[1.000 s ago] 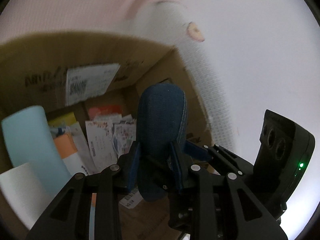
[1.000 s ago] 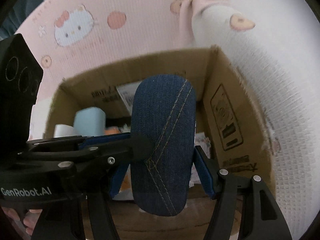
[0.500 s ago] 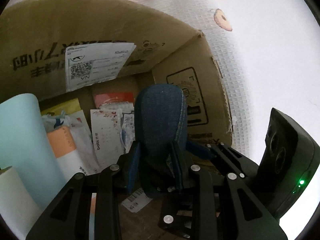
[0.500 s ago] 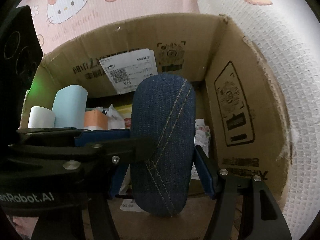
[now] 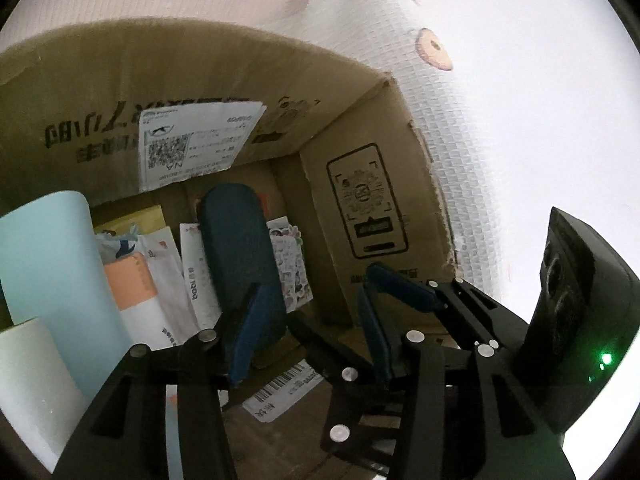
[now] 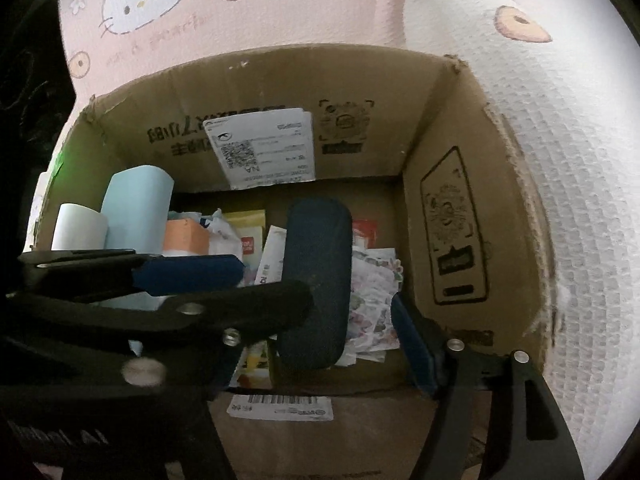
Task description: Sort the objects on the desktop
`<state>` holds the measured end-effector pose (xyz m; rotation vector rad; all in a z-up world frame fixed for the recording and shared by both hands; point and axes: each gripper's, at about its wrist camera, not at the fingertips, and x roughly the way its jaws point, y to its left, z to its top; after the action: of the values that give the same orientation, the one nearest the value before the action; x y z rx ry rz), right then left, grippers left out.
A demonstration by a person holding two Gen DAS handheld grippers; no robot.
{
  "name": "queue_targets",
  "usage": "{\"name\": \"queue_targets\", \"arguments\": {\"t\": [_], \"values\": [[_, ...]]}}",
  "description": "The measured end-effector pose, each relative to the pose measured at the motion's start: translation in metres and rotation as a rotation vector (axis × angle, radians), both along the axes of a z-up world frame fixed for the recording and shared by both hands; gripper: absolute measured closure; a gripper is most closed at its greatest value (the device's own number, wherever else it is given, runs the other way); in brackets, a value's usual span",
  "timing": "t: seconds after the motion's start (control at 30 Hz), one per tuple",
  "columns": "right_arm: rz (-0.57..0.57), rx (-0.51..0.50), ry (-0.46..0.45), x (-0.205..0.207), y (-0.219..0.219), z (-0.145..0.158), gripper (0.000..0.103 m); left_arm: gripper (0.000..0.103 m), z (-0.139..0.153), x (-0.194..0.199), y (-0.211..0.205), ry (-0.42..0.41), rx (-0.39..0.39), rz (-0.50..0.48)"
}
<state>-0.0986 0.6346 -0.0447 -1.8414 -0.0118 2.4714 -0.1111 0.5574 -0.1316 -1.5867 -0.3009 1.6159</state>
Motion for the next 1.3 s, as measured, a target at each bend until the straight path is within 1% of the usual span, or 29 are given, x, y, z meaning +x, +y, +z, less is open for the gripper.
{"name": "queue_targets", "arguments": {"t": [0.1,0.2,0.27,0.3,0.37,0.4,0.53,0.63,0.73,0.8,0.87,0.93,1.0,1.03,1.17,1.27,1.3], "values": [[-0.022,-0.003,0.015,0.003,0.008,0.006,0.034,0.050,0.008,0.001,0.002,0.044,0.000,-0.004],[-0.023,0.015,0.025,0.008,0.005,0.013,0.034,0.049,0.017,0.004,0.001,0.095,-0.011,-0.014],[-0.023,0.037,0.027,0.012,0.003,0.017,0.034,0.049,0.024,0.007,0.003,0.121,-0.013,-0.056],[-0.020,0.050,0.026,0.011,0.001,0.017,0.034,0.049,0.029,0.010,0.002,0.148,-0.022,-0.075],[-0.015,0.079,0.032,0.018,-0.004,0.024,0.034,0.049,0.041,0.016,-0.001,0.230,-0.049,-0.087],[-0.010,0.095,0.034,0.022,-0.007,0.027,0.034,0.049,0.049,0.020,-0.004,0.291,-0.057,-0.100],[0.006,0.160,0.049,0.035,-0.020,0.042,0.033,0.048,0.065,0.035,-0.010,0.432,-0.093,-0.132],[-0.011,0.194,0.056,0.040,-0.027,0.053,0.033,0.046,0.073,0.043,-0.021,0.530,-0.118,-0.128],[-0.027,0.164,0.059,0.049,-0.030,0.060,0.032,0.044,0.081,0.054,-0.031,0.636,-0.147,-0.125],[-0.033,0.143,0.060,0.055,-0.034,0.063,0.032,0.043,0.088,0.068,-0.037,0.745,-0.176,-0.143],[-0.040,0.144,0.060,0.060,-0.037,0.065,0.032,0.043,0.093,0.081,-0.041,0.849,-0.204,-0.164],[-0.040,0.153,0.069,0.064,-0.041,0.067,0.032,0.043,0.099,0.094,-0.049,0.937,-0.207,-0.168],[-0.038,0.160,0.080,0.070,-0.044,0.070,0.032,0.043,0.104,0.099,-0.057,0.961,-0.192,-0.164],[-0.036,0.159,0.086,0.074,-0.047,0.074,0.032,0.042,0.106,0.101,-0.062,0.961,-0.184,-0.158],[-0.042,0.147,0.115,0.085,-0.052,0.085,0.030,0.041,0.108,0.100,-0.084,0.903,-0.165,-0.135],[-0.056,0.123,0.129,0.094,-0.056,0.089,0.025,0.037,0.105,0.098,-0.095,0.874,-0.175,-0.117],[-0.058,0.111,0.131,0.096,-0.057,0.090,0.024,0.036,0.103,0.098,-0.099,0.868,-0.179,-0.113]]}}
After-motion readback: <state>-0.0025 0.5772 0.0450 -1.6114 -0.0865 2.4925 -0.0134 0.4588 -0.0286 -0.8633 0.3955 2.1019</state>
